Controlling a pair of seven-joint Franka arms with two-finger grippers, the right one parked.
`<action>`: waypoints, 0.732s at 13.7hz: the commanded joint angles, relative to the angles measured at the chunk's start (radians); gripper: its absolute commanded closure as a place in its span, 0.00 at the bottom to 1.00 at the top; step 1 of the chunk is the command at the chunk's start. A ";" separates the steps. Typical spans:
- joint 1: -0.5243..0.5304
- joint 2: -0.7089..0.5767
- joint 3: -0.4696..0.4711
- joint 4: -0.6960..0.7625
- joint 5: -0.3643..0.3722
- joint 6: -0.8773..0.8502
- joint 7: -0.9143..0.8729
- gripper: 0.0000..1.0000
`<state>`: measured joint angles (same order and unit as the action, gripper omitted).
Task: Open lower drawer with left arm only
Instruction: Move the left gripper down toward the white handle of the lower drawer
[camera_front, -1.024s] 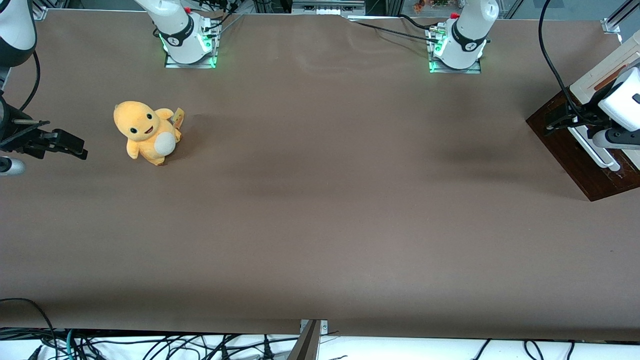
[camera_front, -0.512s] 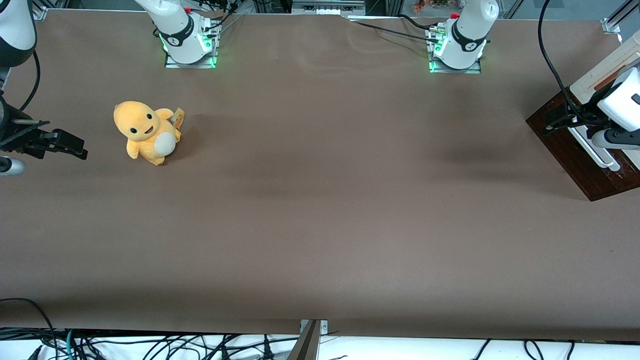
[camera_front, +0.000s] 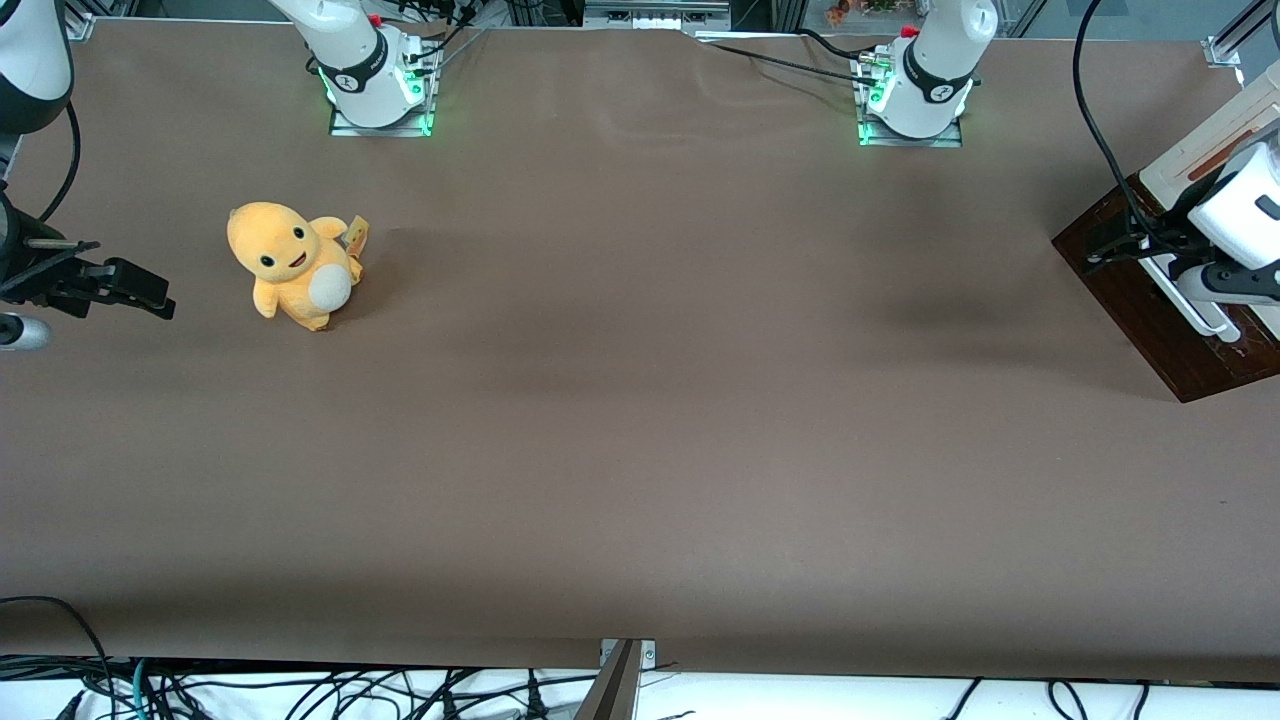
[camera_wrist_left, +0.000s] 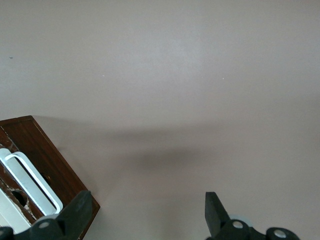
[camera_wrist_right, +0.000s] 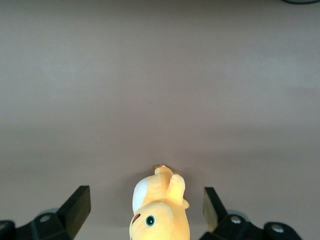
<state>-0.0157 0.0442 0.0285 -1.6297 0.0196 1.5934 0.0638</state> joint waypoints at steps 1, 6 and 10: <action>0.006 0.066 0.010 0.007 -0.016 -0.006 -0.045 0.00; 0.005 0.227 0.011 0.010 0.129 -0.087 -0.188 0.00; 0.010 0.390 0.013 0.004 0.382 -0.121 -0.280 0.00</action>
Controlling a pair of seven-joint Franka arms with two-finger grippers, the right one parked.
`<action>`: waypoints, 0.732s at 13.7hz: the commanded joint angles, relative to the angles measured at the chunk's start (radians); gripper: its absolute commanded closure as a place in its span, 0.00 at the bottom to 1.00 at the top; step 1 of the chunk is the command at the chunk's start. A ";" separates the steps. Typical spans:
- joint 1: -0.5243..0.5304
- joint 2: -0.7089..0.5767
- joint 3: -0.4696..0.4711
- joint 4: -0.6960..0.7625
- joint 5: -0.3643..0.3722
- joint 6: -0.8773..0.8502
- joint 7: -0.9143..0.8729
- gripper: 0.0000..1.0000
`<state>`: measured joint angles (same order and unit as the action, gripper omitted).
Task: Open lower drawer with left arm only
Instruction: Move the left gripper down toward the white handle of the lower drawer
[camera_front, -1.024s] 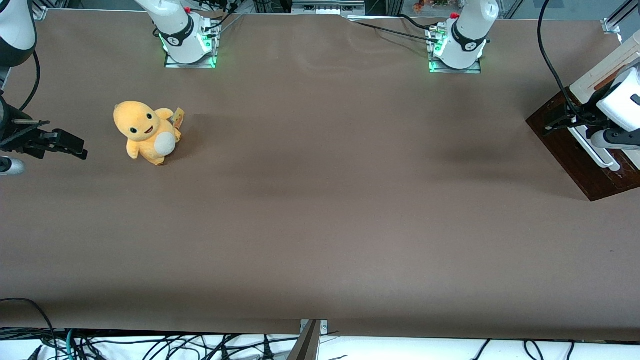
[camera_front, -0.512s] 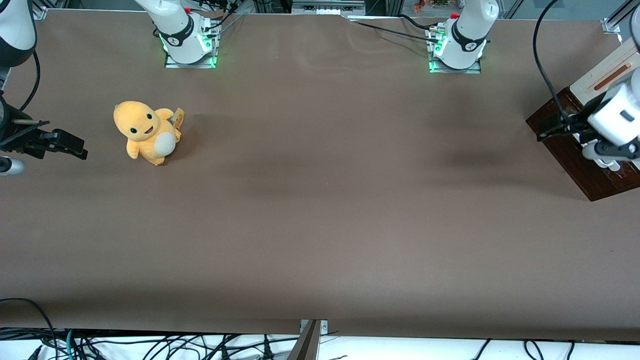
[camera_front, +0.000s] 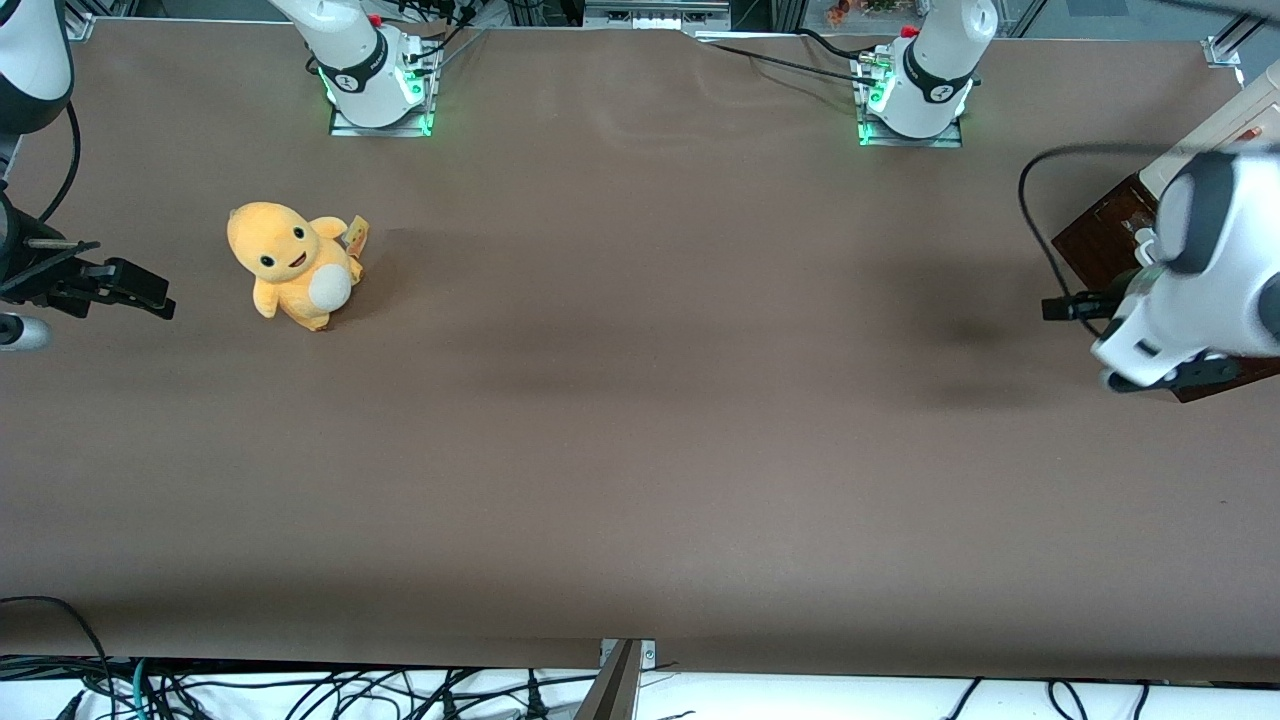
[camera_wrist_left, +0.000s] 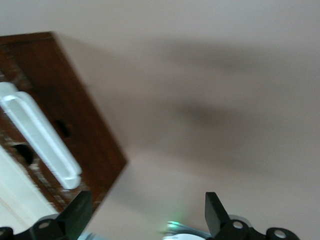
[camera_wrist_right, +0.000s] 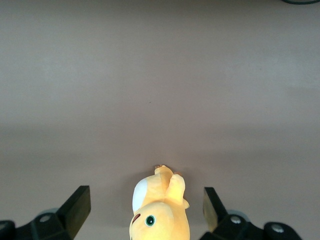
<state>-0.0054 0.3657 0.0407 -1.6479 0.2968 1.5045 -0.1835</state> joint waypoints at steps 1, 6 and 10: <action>0.004 0.099 0.004 0.022 0.149 -0.043 -0.040 0.00; 0.012 0.249 0.007 0.023 0.384 -0.102 -0.160 0.00; 0.034 0.331 0.011 0.019 0.527 -0.119 -0.191 0.00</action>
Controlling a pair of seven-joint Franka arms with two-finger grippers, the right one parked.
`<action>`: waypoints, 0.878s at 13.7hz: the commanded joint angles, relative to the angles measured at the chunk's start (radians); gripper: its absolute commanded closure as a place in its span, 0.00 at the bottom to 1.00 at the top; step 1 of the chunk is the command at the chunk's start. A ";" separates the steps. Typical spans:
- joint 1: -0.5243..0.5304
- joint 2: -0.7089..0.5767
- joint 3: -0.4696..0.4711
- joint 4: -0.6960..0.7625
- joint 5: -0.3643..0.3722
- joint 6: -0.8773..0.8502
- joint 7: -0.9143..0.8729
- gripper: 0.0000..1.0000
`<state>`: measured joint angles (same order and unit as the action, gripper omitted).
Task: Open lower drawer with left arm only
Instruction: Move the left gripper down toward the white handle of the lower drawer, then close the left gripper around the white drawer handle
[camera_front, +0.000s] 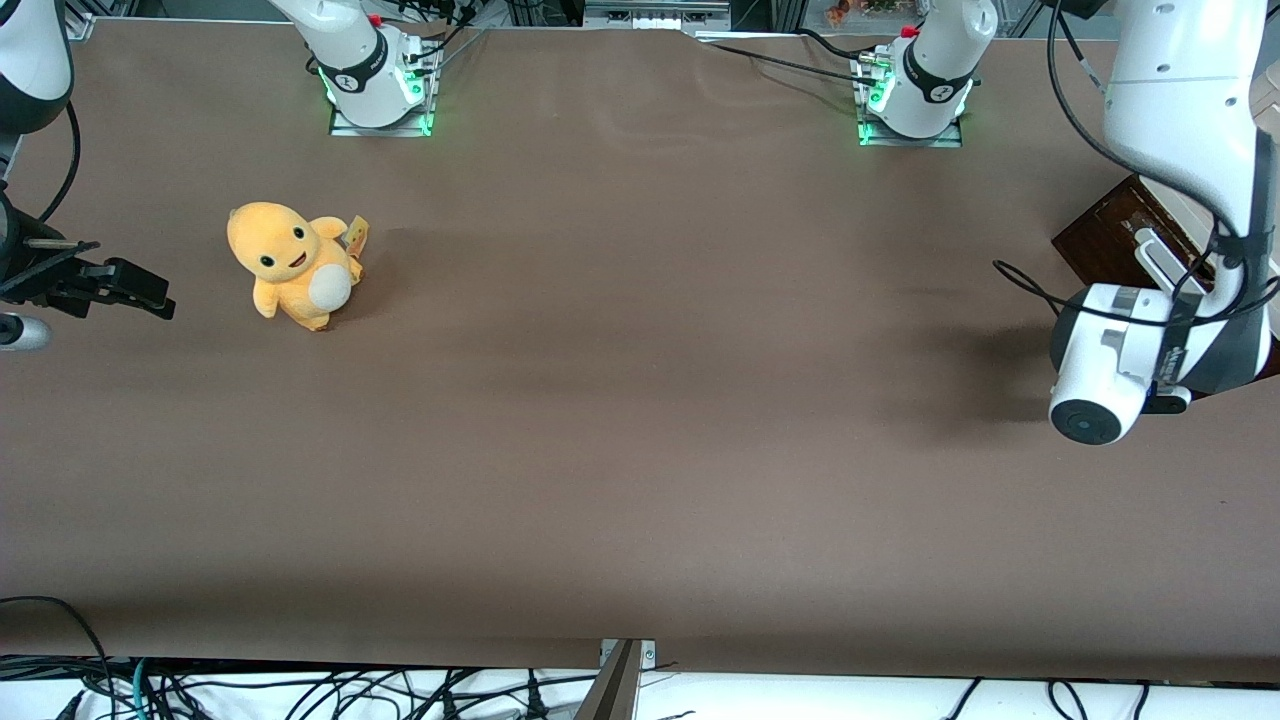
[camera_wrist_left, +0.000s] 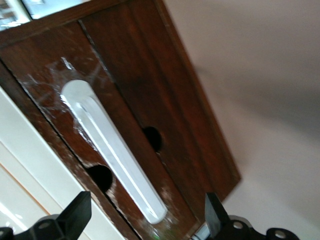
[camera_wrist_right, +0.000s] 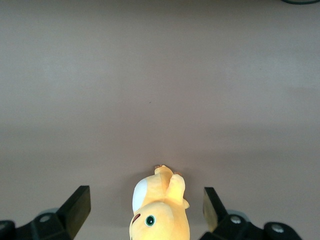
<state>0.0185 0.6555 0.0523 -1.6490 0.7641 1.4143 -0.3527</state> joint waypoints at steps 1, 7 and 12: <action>0.023 0.059 0.000 0.020 0.084 -0.031 -0.043 0.00; 0.041 0.111 0.000 0.021 0.175 -0.032 -0.052 0.61; 0.035 0.128 0.000 0.026 0.187 -0.047 -0.049 0.87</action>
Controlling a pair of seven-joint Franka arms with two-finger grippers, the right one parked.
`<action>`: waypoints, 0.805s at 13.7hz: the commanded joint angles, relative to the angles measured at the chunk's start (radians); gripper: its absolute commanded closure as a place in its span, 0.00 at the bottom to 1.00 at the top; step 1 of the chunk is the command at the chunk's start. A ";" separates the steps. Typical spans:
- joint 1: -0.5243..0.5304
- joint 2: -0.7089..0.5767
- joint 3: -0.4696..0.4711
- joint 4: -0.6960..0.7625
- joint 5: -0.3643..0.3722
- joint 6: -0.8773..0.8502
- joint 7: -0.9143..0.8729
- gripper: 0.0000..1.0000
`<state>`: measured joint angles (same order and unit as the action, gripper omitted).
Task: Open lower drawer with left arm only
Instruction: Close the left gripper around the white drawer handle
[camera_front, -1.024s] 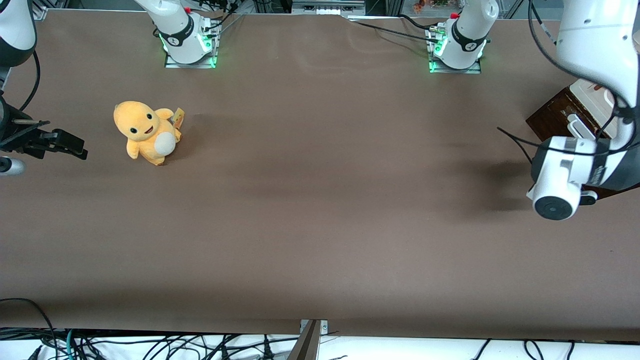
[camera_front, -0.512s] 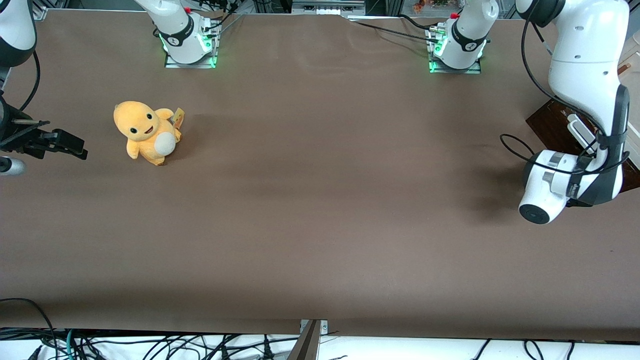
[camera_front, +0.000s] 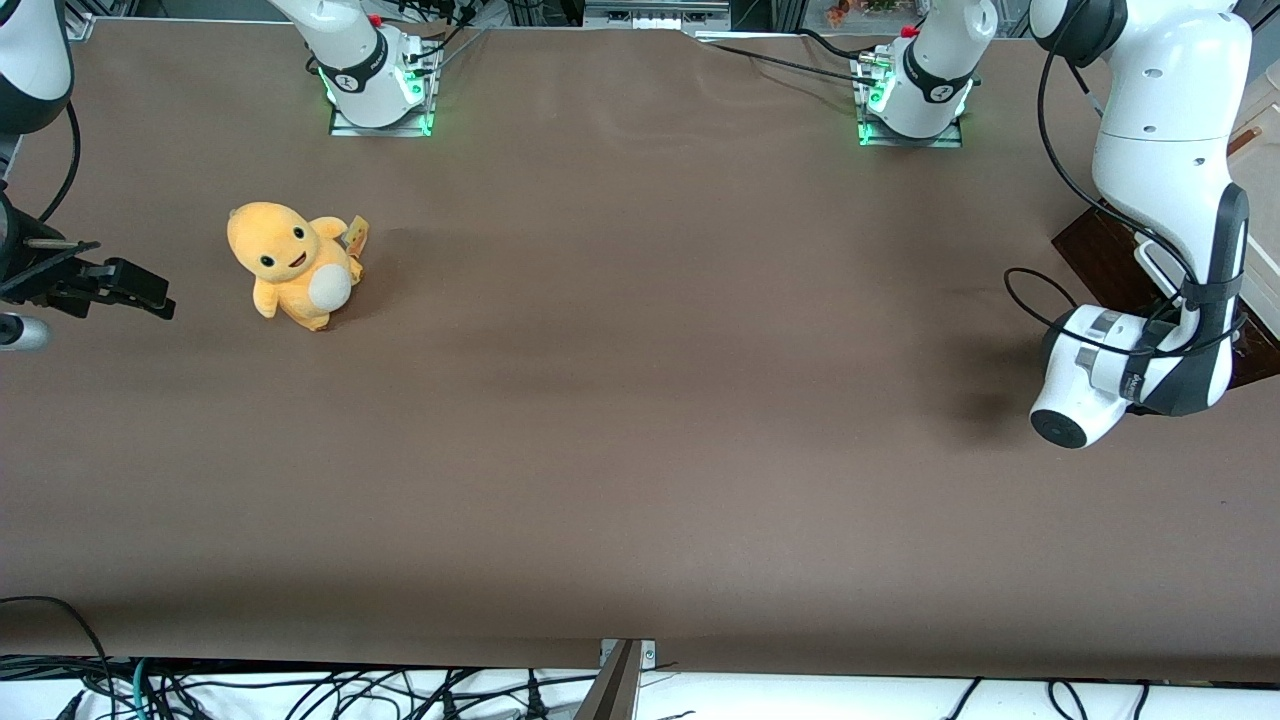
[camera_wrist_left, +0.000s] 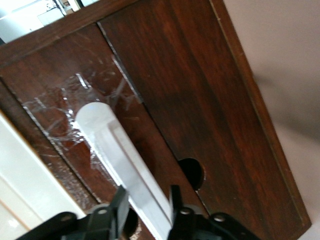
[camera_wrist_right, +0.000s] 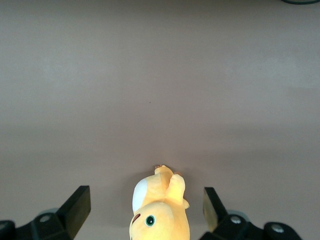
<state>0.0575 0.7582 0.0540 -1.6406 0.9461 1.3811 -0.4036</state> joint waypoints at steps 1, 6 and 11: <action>-0.005 0.026 -0.002 0.016 0.005 -0.019 0.002 0.87; -0.054 0.033 -0.008 0.024 0.002 -0.048 0.005 0.94; -0.130 0.047 -0.011 0.038 -0.016 -0.085 0.003 0.93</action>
<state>-0.0227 0.7811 0.0564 -1.6345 0.9465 1.3409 -0.4447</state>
